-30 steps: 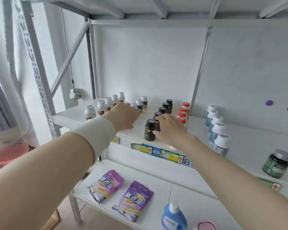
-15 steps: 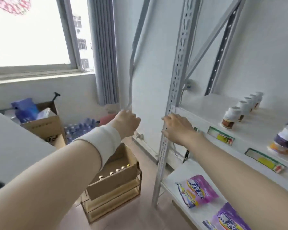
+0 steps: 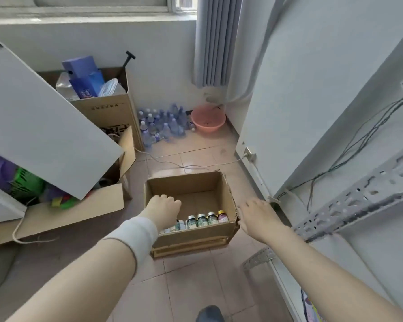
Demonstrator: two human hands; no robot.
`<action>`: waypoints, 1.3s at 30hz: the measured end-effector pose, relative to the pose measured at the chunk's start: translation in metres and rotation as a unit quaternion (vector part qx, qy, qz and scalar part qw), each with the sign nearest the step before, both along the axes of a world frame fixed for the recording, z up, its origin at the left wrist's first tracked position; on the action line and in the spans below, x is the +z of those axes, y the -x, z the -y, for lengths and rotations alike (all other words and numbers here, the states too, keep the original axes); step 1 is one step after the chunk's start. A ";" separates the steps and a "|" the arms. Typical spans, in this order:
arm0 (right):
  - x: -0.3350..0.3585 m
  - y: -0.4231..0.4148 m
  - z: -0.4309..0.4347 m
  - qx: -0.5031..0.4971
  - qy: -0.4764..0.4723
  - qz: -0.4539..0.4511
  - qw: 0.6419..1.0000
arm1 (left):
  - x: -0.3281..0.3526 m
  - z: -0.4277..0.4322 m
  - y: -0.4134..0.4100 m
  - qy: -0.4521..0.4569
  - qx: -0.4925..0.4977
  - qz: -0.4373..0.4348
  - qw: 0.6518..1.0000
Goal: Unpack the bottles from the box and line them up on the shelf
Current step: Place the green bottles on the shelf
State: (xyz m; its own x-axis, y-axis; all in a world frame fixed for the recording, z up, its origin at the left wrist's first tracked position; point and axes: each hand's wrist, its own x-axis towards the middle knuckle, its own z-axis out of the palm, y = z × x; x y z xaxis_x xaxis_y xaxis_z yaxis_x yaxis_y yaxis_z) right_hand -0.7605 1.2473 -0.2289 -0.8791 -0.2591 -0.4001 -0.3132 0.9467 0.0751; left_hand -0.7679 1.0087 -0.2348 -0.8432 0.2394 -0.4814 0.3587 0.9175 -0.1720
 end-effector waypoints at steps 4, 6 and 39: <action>-0.054 0.039 0.018 0.028 -0.014 0.086 0.996 | -0.057 0.020 0.011 -0.028 0.088 0.079 0.993; -0.078 0.054 0.033 0.047 -0.015 0.116 0.992 | -0.078 0.027 0.019 -0.035 0.113 0.101 0.988; -0.390 0.201 0.114 -0.050 0.054 0.362 0.929 | -0.394 0.043 0.138 -0.311 0.579 0.229 0.718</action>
